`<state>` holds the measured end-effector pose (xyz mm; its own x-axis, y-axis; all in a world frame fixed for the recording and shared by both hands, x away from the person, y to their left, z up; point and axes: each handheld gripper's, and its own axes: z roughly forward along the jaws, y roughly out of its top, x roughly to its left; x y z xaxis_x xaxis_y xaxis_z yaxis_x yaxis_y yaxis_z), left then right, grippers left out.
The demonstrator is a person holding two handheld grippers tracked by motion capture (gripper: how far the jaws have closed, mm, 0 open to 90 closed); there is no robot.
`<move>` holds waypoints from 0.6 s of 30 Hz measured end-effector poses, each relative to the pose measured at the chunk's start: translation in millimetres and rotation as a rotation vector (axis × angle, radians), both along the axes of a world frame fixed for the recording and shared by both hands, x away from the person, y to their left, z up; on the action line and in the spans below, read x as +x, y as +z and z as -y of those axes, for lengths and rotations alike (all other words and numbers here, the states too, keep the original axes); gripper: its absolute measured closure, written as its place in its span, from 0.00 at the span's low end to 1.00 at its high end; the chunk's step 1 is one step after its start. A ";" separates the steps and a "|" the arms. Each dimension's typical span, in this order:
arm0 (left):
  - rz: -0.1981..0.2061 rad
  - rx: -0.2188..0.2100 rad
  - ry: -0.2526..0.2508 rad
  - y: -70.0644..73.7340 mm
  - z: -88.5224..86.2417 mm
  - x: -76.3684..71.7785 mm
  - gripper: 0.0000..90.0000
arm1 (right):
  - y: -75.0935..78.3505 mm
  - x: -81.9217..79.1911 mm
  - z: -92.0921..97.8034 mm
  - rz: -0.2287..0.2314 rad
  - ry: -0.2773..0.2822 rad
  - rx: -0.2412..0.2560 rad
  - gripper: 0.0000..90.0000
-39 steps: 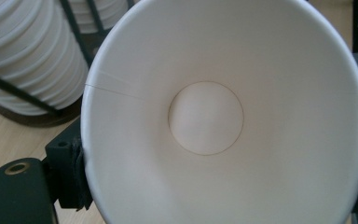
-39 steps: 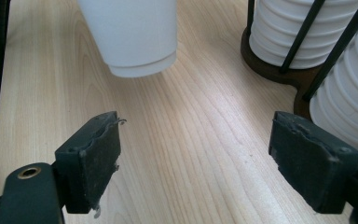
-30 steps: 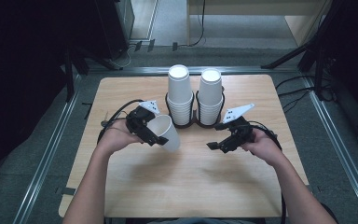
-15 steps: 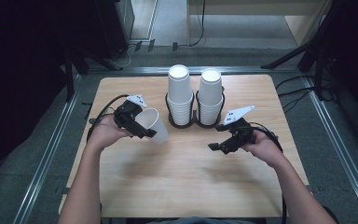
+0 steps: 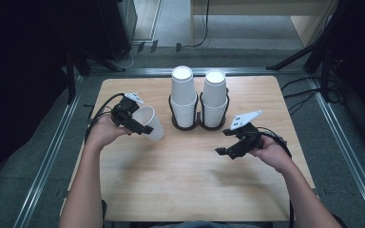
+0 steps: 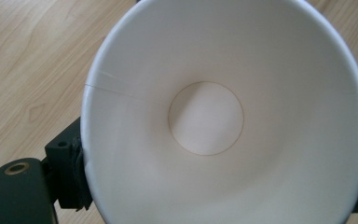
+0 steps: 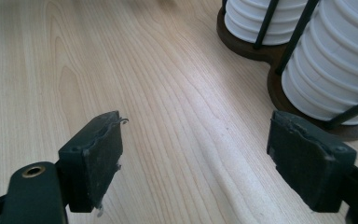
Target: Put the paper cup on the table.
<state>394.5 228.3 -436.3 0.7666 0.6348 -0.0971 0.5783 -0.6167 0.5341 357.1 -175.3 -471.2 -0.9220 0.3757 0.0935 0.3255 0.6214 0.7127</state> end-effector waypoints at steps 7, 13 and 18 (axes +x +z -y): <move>0.007 0.043 0.073 0.2 -16.4 7.1 0.12 | -1.1 -0.6 5.2 -0.002 -0.017 0.003 0.21; 0.005 0.083 0.165 -1.8 -27.6 12.6 0.12 | -1.7 -1.4 7.7 -0.003 -0.024 0.003 0.21; 0.000 0.105 0.215 -5.6 -36.1 17.1 0.12 | -2.2 -1.2 8.4 -0.010 -0.026 0.000 0.21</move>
